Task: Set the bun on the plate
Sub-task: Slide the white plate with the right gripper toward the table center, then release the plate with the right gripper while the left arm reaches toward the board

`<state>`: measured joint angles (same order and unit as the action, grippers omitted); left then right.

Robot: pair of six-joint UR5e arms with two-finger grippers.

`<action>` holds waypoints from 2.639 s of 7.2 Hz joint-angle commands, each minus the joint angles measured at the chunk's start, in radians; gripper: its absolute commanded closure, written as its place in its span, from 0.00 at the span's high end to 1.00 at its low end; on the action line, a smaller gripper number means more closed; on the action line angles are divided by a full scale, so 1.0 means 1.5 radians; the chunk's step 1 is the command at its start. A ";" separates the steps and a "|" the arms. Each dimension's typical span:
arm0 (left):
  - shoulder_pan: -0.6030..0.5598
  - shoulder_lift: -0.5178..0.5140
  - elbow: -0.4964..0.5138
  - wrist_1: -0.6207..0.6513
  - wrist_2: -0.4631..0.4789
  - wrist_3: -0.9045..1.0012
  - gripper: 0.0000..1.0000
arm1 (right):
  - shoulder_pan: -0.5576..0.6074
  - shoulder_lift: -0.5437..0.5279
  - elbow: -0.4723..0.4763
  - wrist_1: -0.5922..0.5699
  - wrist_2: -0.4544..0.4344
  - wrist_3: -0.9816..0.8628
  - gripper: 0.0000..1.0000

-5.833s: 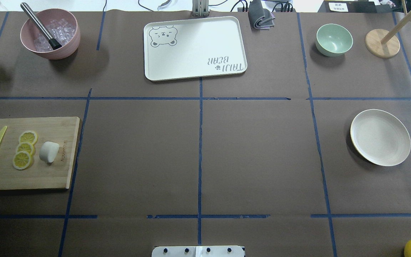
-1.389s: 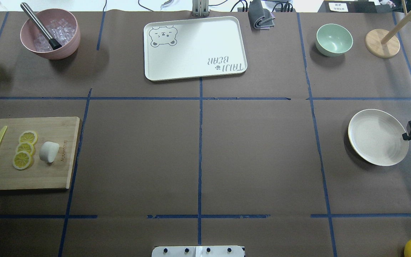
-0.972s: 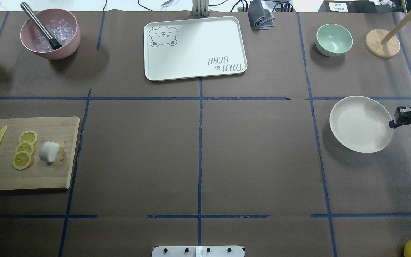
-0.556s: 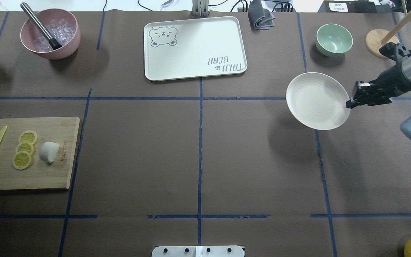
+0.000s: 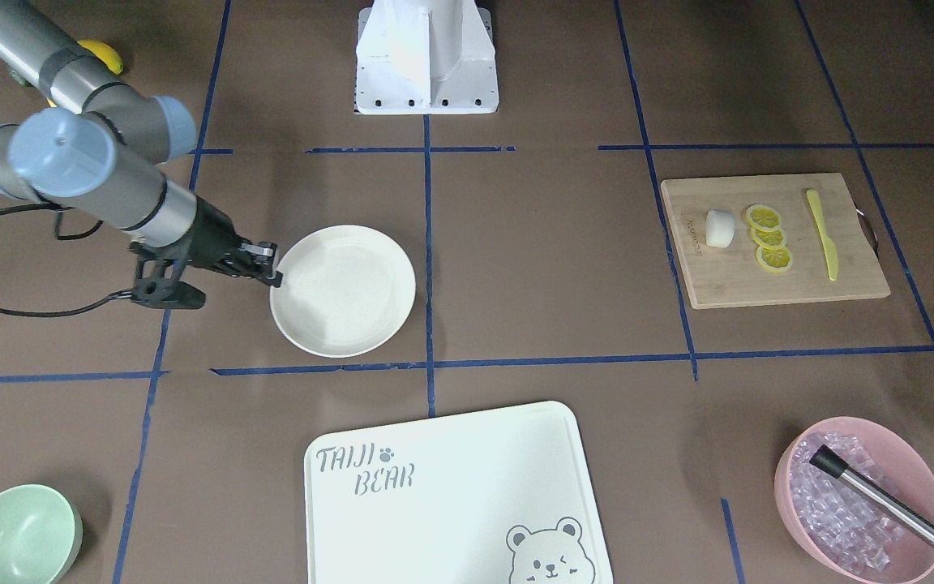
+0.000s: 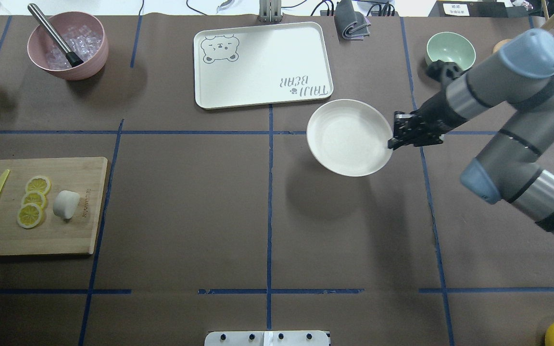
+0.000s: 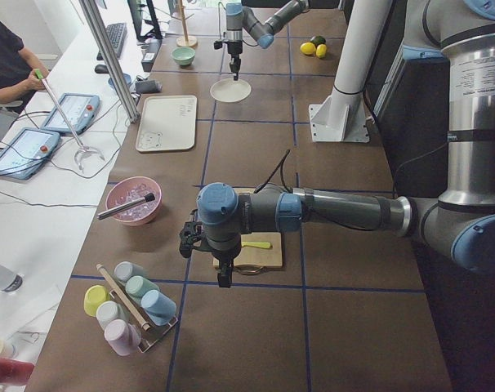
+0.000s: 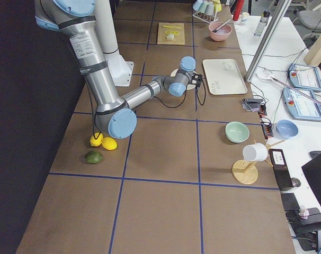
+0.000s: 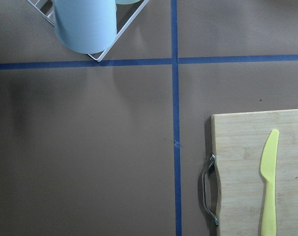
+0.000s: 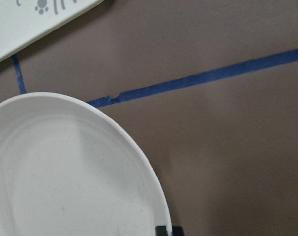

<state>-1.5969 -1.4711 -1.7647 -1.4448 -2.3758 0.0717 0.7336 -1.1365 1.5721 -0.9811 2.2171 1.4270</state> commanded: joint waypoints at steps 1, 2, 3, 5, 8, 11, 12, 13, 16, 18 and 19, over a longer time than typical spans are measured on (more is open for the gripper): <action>0.000 0.000 -0.006 0.000 -0.010 0.001 1.00 | -0.076 0.066 -0.057 -0.001 -0.092 0.047 0.00; 0.000 0.001 -0.009 0.001 -0.010 0.001 1.00 | -0.088 0.077 -0.067 -0.002 -0.102 0.049 0.00; 0.000 0.001 -0.010 0.001 -0.010 0.001 1.00 | -0.091 0.079 -0.068 -0.002 -0.104 0.049 0.00; 0.000 0.001 -0.010 0.001 -0.010 0.001 1.00 | -0.093 0.080 -0.067 -0.001 -0.104 0.049 0.01; 0.000 0.004 -0.016 0.001 -0.011 0.000 1.00 | -0.097 0.084 -0.067 -0.006 -0.116 0.051 1.00; 0.004 0.013 -0.045 -0.019 -0.055 -0.004 1.00 | -0.053 0.058 -0.008 -0.033 -0.088 0.049 1.00; 0.013 0.013 -0.049 -0.055 -0.058 -0.022 1.00 | -0.002 0.012 0.037 -0.057 -0.029 0.043 1.00; 0.053 0.013 -0.049 -0.108 -0.080 -0.074 1.00 | 0.061 -0.036 0.061 -0.056 0.028 0.034 1.00; 0.232 0.010 -0.054 -0.322 -0.073 -0.359 1.00 | 0.173 -0.209 0.137 -0.057 0.068 -0.192 1.00; 0.362 0.002 -0.059 -0.431 0.025 -0.512 1.00 | 0.225 -0.286 0.137 -0.066 0.067 -0.358 1.00; 0.423 -0.028 -0.060 -0.433 0.090 -0.562 1.00 | 0.253 -0.301 0.138 -0.104 0.065 -0.447 1.00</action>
<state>-1.0745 -1.4770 -1.8522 -2.0562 -2.3452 -0.6671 1.0624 -1.5431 1.7768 -1.0906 2.3167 0.9162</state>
